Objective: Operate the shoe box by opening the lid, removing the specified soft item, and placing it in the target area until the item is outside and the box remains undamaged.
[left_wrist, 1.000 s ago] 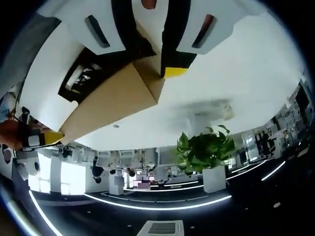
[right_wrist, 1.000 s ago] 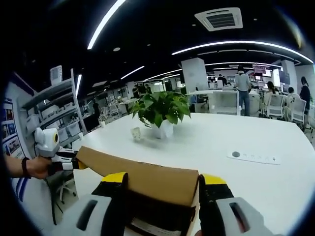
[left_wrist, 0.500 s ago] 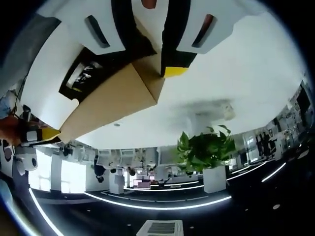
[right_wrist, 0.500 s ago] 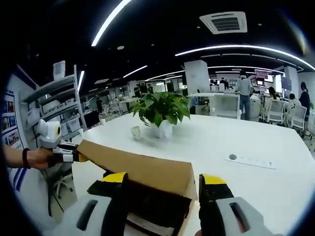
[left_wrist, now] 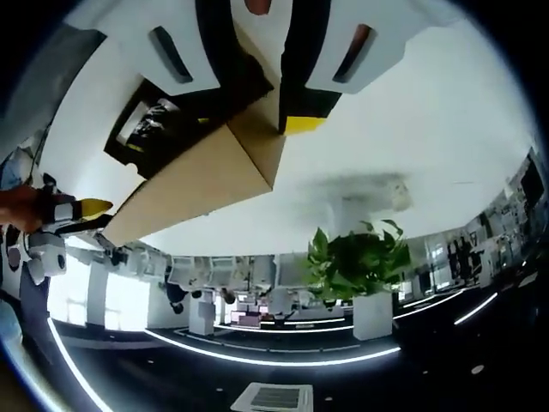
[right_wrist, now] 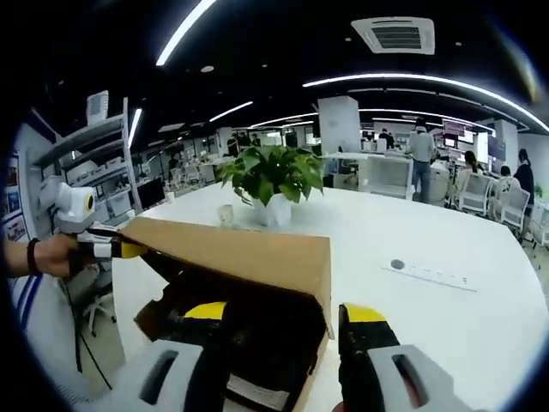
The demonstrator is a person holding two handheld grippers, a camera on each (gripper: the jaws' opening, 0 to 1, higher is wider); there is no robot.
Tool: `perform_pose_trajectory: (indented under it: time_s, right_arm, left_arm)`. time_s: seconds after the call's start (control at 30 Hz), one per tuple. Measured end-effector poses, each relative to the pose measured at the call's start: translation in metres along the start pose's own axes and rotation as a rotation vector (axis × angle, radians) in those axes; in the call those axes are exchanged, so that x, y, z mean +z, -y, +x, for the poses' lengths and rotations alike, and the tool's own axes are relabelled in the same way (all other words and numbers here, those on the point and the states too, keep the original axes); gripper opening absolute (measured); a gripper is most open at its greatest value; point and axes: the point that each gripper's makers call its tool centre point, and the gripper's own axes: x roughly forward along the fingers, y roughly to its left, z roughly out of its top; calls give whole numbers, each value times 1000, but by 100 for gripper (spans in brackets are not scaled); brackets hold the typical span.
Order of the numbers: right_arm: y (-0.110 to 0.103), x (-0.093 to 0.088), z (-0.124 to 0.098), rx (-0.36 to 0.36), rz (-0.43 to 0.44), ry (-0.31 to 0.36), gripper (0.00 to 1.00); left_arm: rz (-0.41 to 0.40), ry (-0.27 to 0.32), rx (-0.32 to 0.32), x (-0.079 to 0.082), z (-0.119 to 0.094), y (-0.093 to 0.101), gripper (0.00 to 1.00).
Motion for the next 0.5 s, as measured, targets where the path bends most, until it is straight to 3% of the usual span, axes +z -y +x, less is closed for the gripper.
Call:
perform_pose_trajectory:
  time_s: [0.43,0.5]
  right_arm:
    - [28,-4,27,-106,39,-33,17]
    - [31,-4,29,-113,40,-34,7]
  left_arm:
    - [-5,5,-5,2,4,-4,12]
    - [-5,6,-5,3,4,-4,12]
